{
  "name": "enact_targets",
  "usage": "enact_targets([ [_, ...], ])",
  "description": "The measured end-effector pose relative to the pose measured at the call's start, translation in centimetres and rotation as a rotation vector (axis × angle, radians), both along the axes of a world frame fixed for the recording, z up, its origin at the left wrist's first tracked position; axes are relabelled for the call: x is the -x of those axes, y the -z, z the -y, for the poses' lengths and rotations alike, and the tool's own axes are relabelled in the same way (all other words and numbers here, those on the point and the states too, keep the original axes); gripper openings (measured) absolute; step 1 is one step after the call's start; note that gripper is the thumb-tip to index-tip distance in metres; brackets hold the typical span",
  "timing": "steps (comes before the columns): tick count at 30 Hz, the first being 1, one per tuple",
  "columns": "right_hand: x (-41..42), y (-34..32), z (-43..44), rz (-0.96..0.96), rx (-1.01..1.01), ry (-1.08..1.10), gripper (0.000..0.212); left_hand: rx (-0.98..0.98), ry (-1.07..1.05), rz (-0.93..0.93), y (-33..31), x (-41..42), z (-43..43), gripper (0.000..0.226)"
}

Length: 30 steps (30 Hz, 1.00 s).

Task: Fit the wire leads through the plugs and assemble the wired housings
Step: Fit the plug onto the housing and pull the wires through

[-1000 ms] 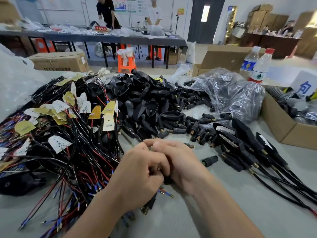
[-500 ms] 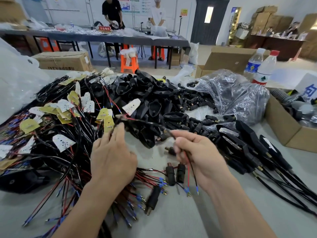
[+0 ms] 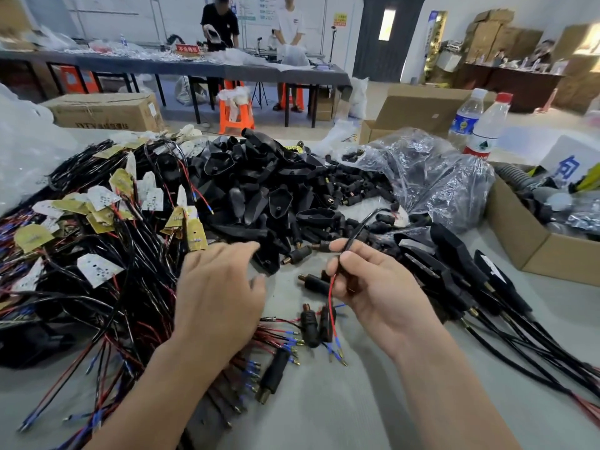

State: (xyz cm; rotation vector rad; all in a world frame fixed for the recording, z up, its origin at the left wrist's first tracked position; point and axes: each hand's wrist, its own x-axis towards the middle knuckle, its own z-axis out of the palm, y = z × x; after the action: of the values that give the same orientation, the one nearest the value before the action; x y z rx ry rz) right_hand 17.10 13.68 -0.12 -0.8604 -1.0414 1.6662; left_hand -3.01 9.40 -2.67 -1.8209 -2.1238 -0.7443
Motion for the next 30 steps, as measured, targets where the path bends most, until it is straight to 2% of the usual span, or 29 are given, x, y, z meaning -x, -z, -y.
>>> enact_targets([
  [2,-0.1,-0.1,0.0,0.039,-0.017,0.007,0.024,0.041,0.039,0.006,0.2,-1.1,-0.7,0.041],
  [6,0.2,-0.2,0.3,0.101,-0.089,-0.027,0.025,0.144,-0.044,-0.102,0.0,-2.0,-3.1,0.034],
  [8,0.3,-0.1,0.5,0.111,-0.113,-0.057,0.026,0.214,-0.042,-0.076,0.3,-2.1,-3.8,0.022],
  [10,0.2,-0.1,0.6,0.127,-0.142,-0.081,0.028,0.185,-0.018,0.04,0.5,-1.9,-3.7,0.011],
  [12,0.2,0.0,0.5,0.181,-0.189,-0.065,0.028,0.074,-0.001,0.139,0.3,-1.7,-2.8,0.018],
  [14,0.4,0.1,0.2,0.272,-0.243,-0.003,0.028,-0.013,0.104,0.253,-0.4,-1.4,-1.9,0.021],
  [16,0.7,0.4,0.1,0.365,-0.292,0.058,0.031,-0.038,0.241,0.416,-1.4,-1.1,-0.9,0.014],
  [18,1.2,0.7,0.2,0.453,-0.331,0.059,0.034,-0.024,0.338,0.649,-1.9,-1.0,-0.2,0.004],
  [20,1.6,0.9,0.5,0.527,-0.341,0.015,0.031,-0.034,0.437,0.962,-1.8,-1.1,0.0,0.01],
  [22,1.8,1.0,0.9,0.508,-0.288,-0.03,0.026,-0.081,0.475,1.227,-1.6,-1.1,-0.2,0.01],
  [25,2.2,1.0,1.4,0.428,-0.233,-0.074,0.018,-0.109,0.482,1.467,-1.3,-1.1,-0.7,0.01],
  [27,2.8,0.9,1.8,0.36,-0.208,-0.093,0.016,-0.097,0.45,1.489,-0.9,-1.4,-0.9,0.019],
  [30,3.7,0.9,2.2,0.273,-0.179,-0.086,0.019,0.061,0.445,1.536,-0.9,-2.8,-0.6,0.027],
])
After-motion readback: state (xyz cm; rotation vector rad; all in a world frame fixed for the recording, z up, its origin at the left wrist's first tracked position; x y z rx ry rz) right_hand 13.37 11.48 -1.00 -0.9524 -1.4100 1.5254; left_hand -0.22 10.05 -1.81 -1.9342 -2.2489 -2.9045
